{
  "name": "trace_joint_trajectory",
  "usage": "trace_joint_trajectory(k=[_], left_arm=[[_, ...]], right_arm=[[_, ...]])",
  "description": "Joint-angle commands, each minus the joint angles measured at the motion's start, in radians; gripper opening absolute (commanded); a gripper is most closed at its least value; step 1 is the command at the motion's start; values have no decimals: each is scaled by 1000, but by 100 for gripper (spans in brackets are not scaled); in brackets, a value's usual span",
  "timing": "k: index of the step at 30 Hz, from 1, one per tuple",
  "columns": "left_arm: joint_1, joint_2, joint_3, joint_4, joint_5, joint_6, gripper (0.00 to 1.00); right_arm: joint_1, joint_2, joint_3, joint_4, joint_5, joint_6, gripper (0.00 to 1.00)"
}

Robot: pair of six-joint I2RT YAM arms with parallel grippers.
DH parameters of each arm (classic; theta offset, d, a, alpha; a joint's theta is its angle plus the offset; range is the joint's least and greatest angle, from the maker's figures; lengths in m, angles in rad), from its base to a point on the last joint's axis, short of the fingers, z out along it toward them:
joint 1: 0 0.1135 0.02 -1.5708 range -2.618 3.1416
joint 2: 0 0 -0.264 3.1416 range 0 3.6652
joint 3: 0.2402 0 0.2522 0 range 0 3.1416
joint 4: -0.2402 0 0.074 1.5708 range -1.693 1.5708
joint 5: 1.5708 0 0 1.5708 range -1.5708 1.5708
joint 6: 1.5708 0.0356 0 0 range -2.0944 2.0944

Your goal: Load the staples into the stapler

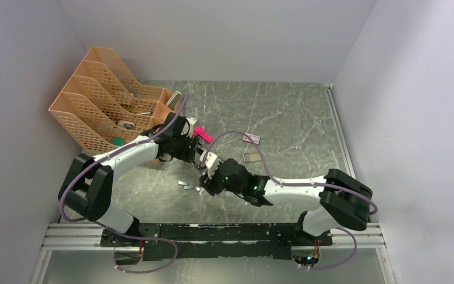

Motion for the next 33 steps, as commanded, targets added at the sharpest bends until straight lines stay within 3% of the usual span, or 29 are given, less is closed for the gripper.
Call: trace_joint_trajectory(k=[1,13,33], left_arm=[[-7,-29,-9,15,-14,10,73],[-12,-34,-11,14,-18,11,73],[-15,-35,-12,14,-22,13,73]], right_arm=[[66,78,-54,235,-6,-56,47],[120,224,-103,437,131,19,51],[150,352,-94,479,232,87,47]])
